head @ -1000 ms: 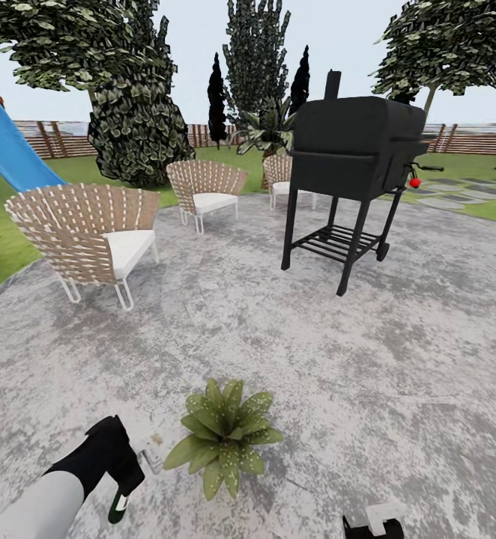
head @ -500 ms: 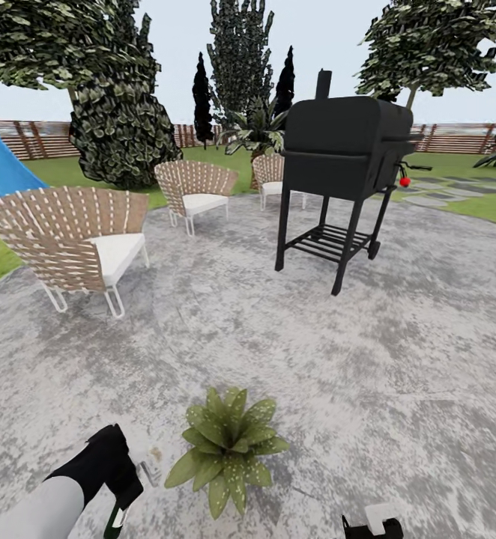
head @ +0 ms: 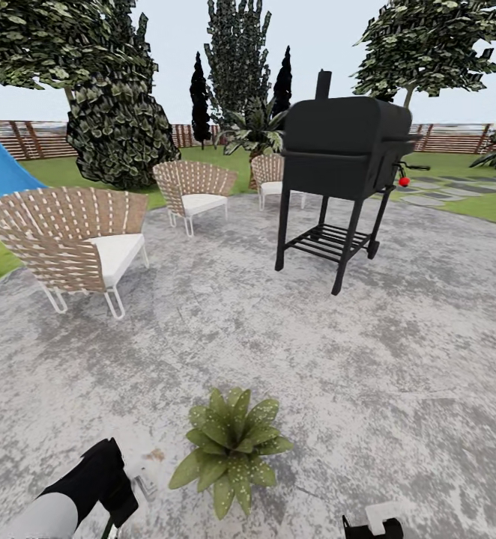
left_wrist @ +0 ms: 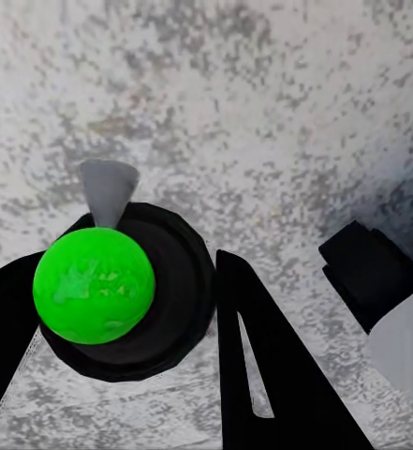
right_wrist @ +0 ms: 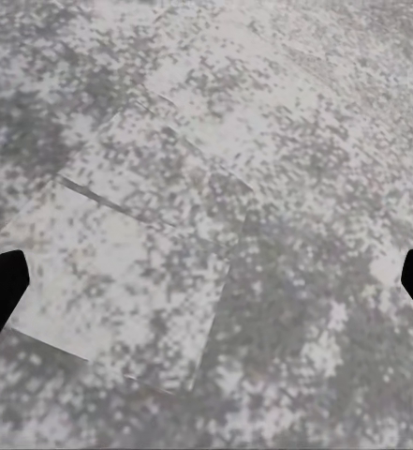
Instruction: Pick up the pesticide atomizer in the garden and spray insectifuge to fully cover both potted plants in the garden.
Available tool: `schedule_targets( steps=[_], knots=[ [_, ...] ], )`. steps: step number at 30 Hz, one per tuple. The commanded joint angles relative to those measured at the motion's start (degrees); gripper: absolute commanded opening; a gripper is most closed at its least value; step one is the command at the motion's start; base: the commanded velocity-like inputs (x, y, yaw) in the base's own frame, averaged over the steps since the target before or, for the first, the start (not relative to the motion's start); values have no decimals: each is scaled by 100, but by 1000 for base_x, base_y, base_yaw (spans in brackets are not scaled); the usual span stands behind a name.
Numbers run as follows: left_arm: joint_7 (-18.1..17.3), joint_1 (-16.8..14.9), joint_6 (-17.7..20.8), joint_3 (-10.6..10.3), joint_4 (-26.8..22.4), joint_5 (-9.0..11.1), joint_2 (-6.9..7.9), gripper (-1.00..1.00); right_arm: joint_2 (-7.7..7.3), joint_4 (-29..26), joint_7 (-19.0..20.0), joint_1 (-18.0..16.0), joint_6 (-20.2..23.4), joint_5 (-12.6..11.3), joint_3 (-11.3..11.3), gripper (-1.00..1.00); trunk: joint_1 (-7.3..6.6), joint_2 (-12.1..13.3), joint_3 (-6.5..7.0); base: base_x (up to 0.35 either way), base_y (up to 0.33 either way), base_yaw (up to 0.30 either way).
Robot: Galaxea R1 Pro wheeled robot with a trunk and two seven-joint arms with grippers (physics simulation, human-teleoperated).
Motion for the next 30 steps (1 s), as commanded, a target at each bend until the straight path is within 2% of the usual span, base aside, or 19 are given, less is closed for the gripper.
schedule_targets(
  steps=[1,8,16,18,21,23,25,30],
  knots=[
    [-26,3,32,18,-8,-25,-4,-100,0,6,-58,-5,-9,39,39,100,-1,-2,-5,0,295,0],
    [-21,17,27,42,-1,-16,20,-100,1,11,-56,-5,-9,41,36,100,-1,-2,19,-77,78,-161],
    [-5,23,26,45,-8,-4,-7,-100,1,11,-52,-5,-9,41,36,100,-1,-2,20,-76,148,-13],
    [-4,19,24,45,-15,5,-30,-100,1,11,-50,-5,-9,41,36,100,-1,-2,23,-1,7,-142],
    [17,20,-2,48,-18,3,-147,-100,1,11,-50,-5,-9,41,36,100,-1,-2,32,0,2,-224],
    [134,22,-19,47,-10,2,-156,-100,1,11,-51,-5,-9,41,36,100,-1,-2,38,0,0,-244],
    [313,53,-35,47,55,4,-84,-100,1,11,-50,-5,-9,41,36,100,-1,-2,43,0,0,-167],
    [360,230,-52,147,94,8,88,-100,1,11,-51,-3,-9,41,36,100,-1,-2,44,0,0,-18]
  ],
)
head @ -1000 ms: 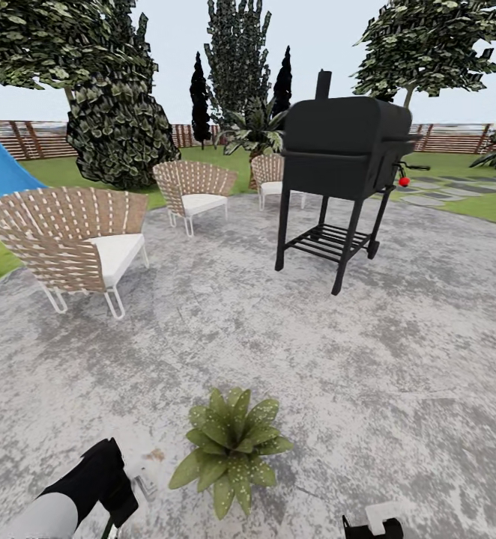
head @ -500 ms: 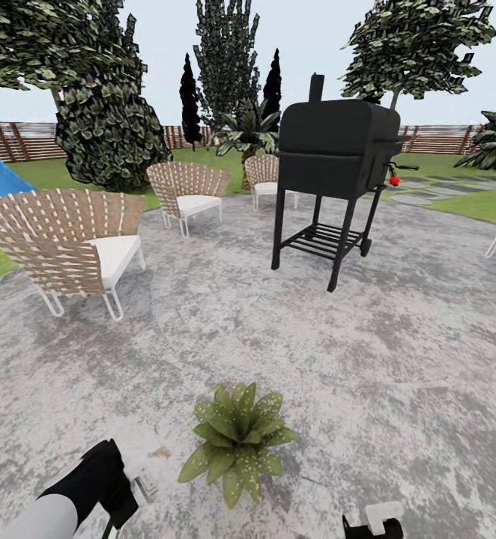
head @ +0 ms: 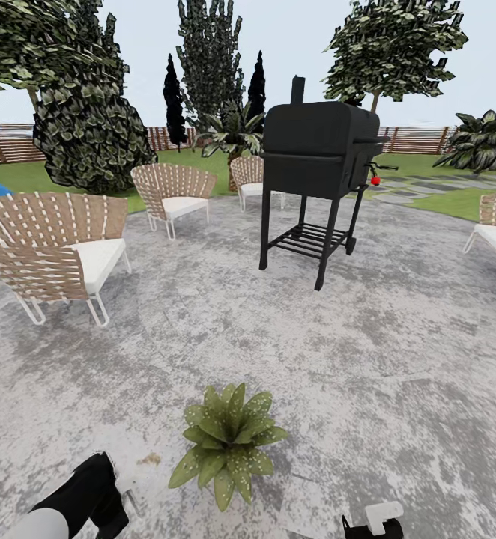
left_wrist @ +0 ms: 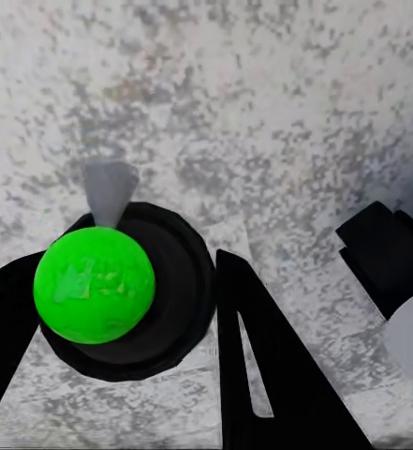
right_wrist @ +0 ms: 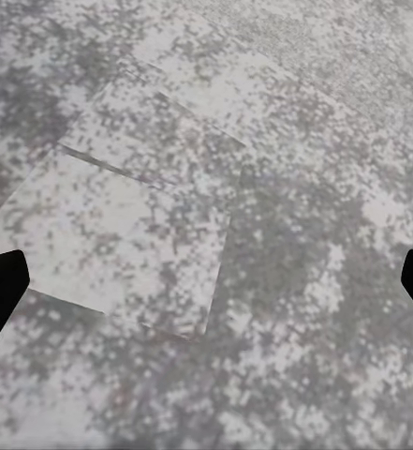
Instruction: Pick up the pesticide atomizer in the garden and spray insectifuge to fully cover both potted plants in the garden.
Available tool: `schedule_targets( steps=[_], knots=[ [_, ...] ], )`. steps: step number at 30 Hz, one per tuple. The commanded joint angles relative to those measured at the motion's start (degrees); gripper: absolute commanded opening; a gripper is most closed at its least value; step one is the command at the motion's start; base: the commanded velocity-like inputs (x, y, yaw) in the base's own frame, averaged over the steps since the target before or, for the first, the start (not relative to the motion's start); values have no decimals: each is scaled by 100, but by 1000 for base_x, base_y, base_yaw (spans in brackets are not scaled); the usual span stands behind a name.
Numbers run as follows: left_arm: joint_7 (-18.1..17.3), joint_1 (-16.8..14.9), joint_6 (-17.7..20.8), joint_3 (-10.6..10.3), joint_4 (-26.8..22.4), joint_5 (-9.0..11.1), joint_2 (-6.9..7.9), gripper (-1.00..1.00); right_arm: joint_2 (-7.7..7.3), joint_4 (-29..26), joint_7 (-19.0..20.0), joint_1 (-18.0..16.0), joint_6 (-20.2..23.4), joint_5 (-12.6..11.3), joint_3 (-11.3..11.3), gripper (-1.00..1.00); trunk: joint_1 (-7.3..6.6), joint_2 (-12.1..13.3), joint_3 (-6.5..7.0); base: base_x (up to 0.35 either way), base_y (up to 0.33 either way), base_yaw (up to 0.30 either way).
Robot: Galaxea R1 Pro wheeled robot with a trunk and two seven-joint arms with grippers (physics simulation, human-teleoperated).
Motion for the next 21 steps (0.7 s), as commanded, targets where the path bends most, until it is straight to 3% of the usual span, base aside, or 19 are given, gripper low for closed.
schedule_targets(
  steps=[1,5,9,13,16,17,19,21],
  knots=[
    [-31,31,30,34,-9,-16,-16,-100,0,4,-56,-4,-6,37,43,100,-1,-2,-5,0,0,-1],
    [-8,-15,-44,32,-341,130,-136,-100,0,4,-55,-4,-6,37,43,100,-1,-2,-5,0,0,0],
    [-26,-39,-18,19,-667,142,-74,-100,0,4,-55,-4,-6,37,43,100,-1,-2,-5,0,0,0],
    [-29,87,-89,-22,-598,107,70,-100,0,5,-55,-3,-6,37,43,100,-1,-2,-5,0,0,0],
    [-12,312,-169,5,-558,168,37,-100,0,5,-55,-4,-6,37,43,100,-1,-2,-5,0,0,0],
    [21,327,-296,26,-558,249,4,-100,0,4,-55,-4,-6,40,45,100,-1,-2,-5,0,0,0],
    [203,336,-407,41,-557,613,-27,-100,0,6,-55,-4,-6,39,43,100,-1,-2,-5,0,0,0],
    [305,337,-423,32,-555,787,-42,-100,0,5,-55,-4,-6,39,43,100,-1,-2,-5,0,0,0]
  ],
)
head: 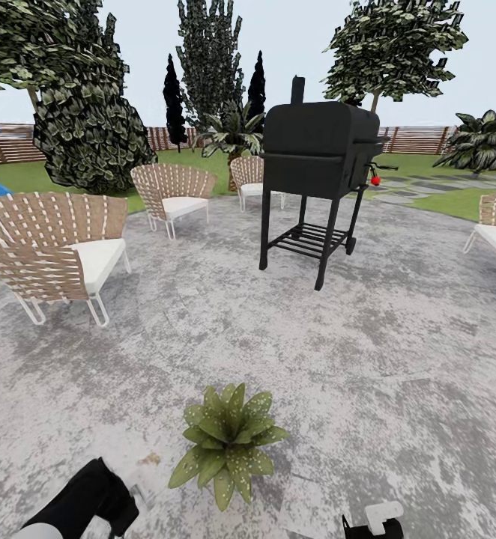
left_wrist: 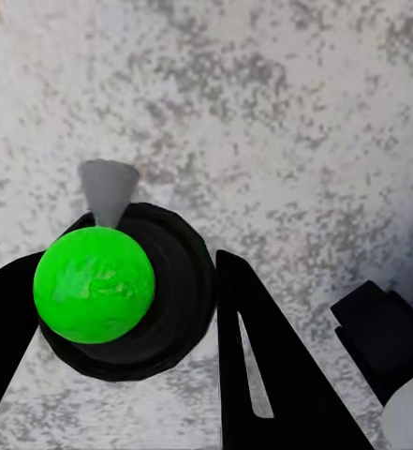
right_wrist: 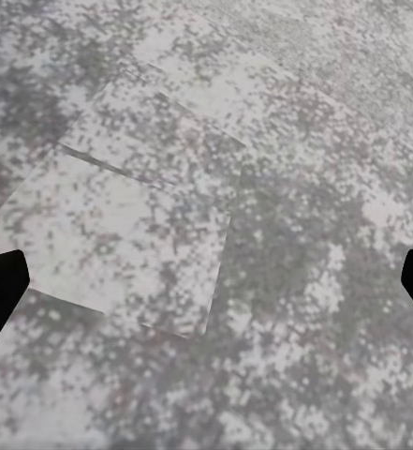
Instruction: Pick up the pesticide atomizer in the garden and spray insectifuge to fully cover both potted plants in the garden.
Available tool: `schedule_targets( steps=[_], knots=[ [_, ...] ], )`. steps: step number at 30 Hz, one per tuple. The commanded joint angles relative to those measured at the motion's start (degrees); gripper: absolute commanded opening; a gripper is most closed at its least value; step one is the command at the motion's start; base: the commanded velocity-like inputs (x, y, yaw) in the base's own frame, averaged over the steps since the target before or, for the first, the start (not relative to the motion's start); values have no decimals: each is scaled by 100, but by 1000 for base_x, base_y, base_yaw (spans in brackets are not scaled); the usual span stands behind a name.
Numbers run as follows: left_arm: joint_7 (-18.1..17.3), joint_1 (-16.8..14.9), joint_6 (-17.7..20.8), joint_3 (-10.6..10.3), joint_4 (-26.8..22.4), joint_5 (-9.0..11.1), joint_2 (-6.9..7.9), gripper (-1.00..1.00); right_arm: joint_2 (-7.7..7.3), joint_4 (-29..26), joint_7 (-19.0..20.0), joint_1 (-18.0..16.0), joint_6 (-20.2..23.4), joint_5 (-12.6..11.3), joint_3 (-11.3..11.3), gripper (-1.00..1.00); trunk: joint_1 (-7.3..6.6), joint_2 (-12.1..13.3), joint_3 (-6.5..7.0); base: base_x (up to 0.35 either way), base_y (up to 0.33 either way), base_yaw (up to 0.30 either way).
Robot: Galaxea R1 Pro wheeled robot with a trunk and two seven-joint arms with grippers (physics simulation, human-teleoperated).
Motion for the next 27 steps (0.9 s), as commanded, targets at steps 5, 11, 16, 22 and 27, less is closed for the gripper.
schedule_targets(
  steps=[5,11,16,22,27],
  knots=[
    [-1,20,-16,23,-4,29,71,-100,0,4,-56,-3,-6,39,45,100,-1,-2,-5,0,0,0],
    [-13,34,-20,5,-28,44,-177,-100,0,8,-56,-3,-6,44,48,100,-1,-2,-5,0,0,0],
    [-565,-213,39,-28,-175,4,-481,-100,0,11,-56,-3,-2,42,43,100,-1,-2,-5,0,0,0],
    [-1174,-774,113,-46,-210,-157,-417,-100,0,11,-56,-2,-4,44,44,100,-1,-2,-5,0,0,0],
    [-1229,-779,349,-53,-205,-521,-403,-100,0,6,-56,-3,-3,44,46,100,-1,-2,-5,0,0,0]
  ],
)
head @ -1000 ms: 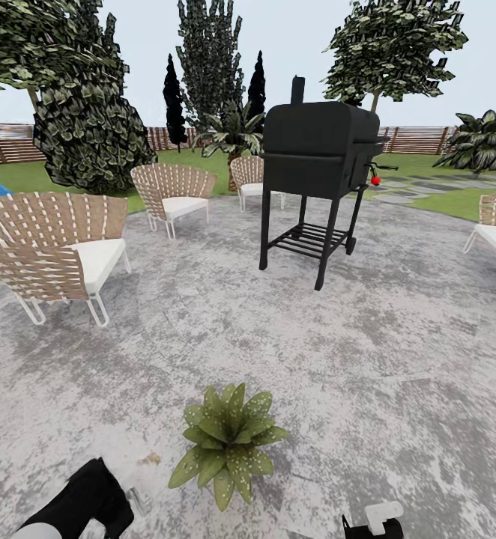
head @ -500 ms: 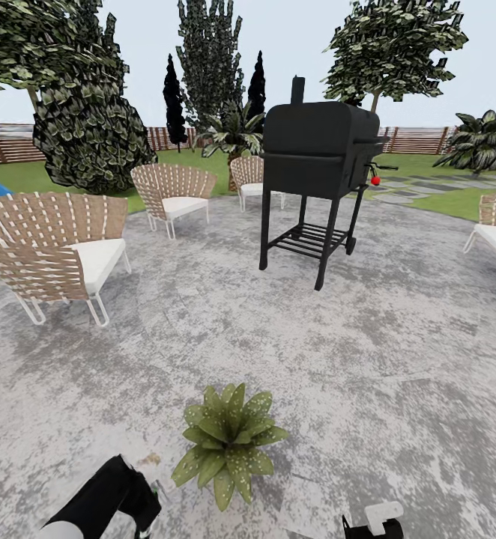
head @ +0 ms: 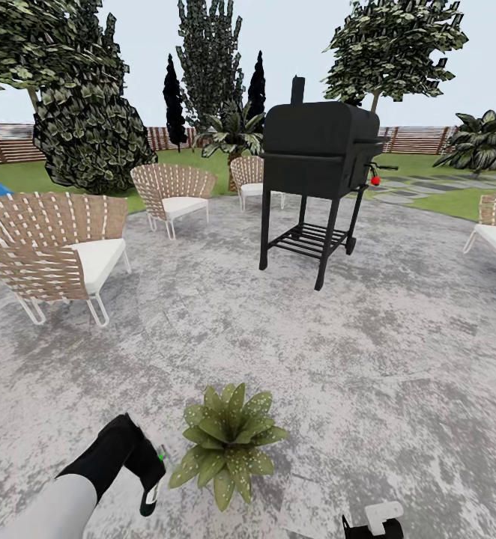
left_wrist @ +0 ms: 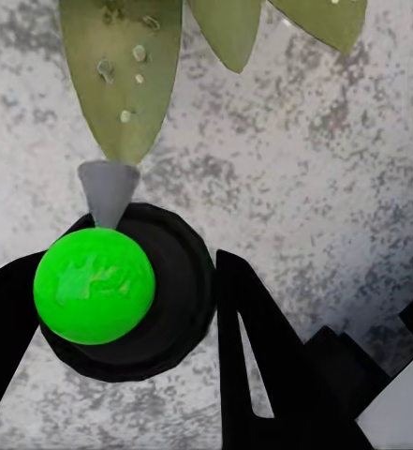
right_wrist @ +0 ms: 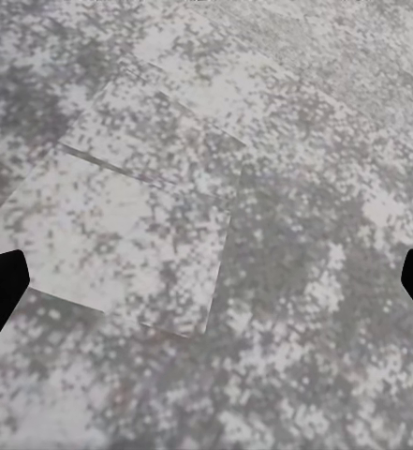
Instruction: Pick up the pesticide atomizer in the garden and spray insectifuge to fully cover both potted plants in the garden.
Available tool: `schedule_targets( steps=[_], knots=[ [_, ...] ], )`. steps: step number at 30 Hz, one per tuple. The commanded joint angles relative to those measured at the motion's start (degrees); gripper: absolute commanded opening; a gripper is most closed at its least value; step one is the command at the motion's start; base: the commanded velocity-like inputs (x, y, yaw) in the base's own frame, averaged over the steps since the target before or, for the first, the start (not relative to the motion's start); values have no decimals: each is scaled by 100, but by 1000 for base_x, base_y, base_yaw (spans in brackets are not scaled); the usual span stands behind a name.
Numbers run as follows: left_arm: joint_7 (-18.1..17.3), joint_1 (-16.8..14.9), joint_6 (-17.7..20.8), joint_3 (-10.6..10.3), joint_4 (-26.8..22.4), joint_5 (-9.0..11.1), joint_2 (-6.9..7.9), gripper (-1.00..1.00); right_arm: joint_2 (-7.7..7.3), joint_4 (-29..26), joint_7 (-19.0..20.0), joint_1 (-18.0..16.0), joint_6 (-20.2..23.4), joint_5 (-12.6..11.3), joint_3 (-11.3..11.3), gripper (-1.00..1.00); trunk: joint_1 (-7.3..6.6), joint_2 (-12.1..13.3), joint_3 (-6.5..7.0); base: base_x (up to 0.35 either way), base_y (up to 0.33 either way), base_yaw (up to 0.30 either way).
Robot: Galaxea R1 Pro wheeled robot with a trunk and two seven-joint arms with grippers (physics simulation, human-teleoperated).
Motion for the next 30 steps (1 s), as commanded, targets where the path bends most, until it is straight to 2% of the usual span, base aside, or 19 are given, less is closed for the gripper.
schedule_targets(
  steps=[1,4,6,10,14,20,22,23,24,26,30],
  knots=[
    [-36,23,42,15,32,-113,-12,-100,0,8,-56,-4,-6,37,42,100,-1,-2,-5,0,0,0],
    [-27,97,6,10,131,-140,-32,-100,0,9,-56,-4,-8,37,42,100,-1,-2,-5,0,0,0],
    [-15,216,-2,23,232,-134,-85,-100,0,10,-56,-4,-8,38,46,100,-1,-2,-5,0,0,0],
    [-5,258,-5,27,265,-142,-200,-100,0,6,-56,-4,-7,38,45,100,-1,-2,-5,0,0,0],
    [13,266,0,72,223,-108,-144,-100,0,3,-56,-4,-8,38,40,100,-1,-2,-5,-14,-5,0],
    [42,251,44,82,179,-97,-158,-100,0,2,-58,-3,-8,30,43,100,-1,-2,-5,-225,-89,70],
    [187,249,45,88,181,-109,-155,-100,0,2,-57,-4,-9,31,46,100,-1,-2,-5,-53,-12,253],
    [623,249,45,97,192,-89,-131,-100,0,4,-56,-4,-9,33,46,100,-1,-2,-5,-8,-2,125],
    [800,249,45,108,220,-76,-157,-100,0,6,-56,-4,-8,37,45,100,-1,-2,-5,-2,0,33],
    [852,249,45,111,220,-61,-218,-100,0,4,-56,-4,-8,38,46,100,-1,-2,-5,-1,0,12],
    [847,184,60,100,179,114,-350,-100,0,8,-56,-2,-8,38,44,100,-1,-2,-5,0,0,1]
  ],
)
